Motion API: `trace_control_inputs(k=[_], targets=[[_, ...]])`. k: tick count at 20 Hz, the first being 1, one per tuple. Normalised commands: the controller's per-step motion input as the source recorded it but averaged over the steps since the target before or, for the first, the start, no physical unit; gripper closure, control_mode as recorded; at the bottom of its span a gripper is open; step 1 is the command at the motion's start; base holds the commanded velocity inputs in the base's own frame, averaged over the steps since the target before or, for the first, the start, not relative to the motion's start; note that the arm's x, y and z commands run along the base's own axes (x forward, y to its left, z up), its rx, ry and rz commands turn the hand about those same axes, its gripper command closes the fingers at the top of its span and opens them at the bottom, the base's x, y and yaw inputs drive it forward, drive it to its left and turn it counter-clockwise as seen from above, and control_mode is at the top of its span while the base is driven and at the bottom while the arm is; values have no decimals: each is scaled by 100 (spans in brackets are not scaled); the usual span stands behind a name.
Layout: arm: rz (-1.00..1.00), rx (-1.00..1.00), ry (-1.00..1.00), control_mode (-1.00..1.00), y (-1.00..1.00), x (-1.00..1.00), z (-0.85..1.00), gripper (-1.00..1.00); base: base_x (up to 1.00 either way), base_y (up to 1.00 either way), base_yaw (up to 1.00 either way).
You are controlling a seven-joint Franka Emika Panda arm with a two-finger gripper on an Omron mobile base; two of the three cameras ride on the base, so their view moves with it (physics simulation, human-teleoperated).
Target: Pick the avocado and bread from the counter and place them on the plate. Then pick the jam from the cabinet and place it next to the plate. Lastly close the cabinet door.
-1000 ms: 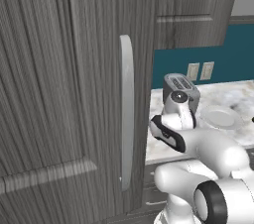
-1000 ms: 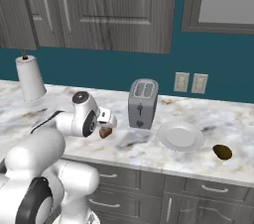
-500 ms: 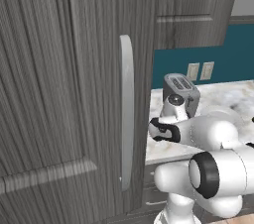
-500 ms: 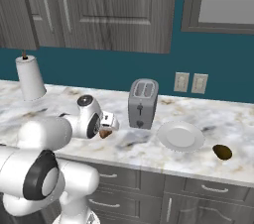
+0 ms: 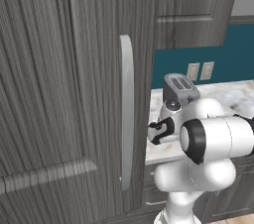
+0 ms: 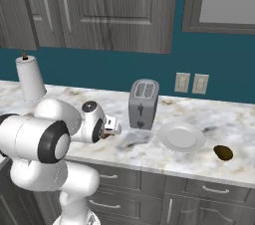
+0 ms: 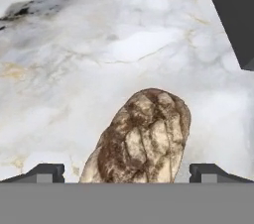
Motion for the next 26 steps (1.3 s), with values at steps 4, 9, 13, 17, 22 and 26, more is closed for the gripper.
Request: trace_control_inputs(k=[4, 9, 13, 17, 22, 26], targets=[[0, 0, 0, -100, 0, 21, -15, 100, 0, 0, 0], [0, 0, 0, -100, -1, 4, -4, 100, 0, 0, 0], [0, 0, -1, -100, -12, -7, -5, 100, 0, 0, 0], [0, 0, -11, -100, -25, -56, 11, 100, 0, 0, 0], [-3, -1, -14, -100, -43, -64, 25, 100, 0, 0, 0], [-5, 0, -11, -100, -50, -54, 31, 100, 0, 0, 0]])
